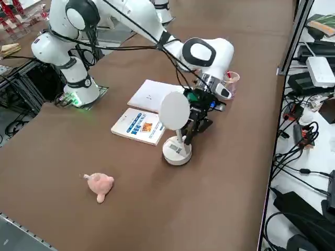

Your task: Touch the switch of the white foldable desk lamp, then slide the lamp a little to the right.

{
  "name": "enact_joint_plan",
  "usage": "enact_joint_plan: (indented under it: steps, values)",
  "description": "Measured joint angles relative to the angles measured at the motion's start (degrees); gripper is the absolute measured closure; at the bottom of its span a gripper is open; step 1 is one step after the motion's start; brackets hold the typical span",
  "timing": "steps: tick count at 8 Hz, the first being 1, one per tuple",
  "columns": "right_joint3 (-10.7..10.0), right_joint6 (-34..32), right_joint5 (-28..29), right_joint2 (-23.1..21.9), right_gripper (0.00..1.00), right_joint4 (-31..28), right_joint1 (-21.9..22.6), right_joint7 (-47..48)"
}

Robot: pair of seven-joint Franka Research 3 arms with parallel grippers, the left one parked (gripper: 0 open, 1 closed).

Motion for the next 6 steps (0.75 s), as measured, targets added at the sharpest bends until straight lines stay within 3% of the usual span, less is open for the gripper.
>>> enact_joint_plan:
  steps: [6]
  values:
    - [-0.29, -5.77, 7.15, -1.16, 0.85, 3.18, -4.19, 1.29]
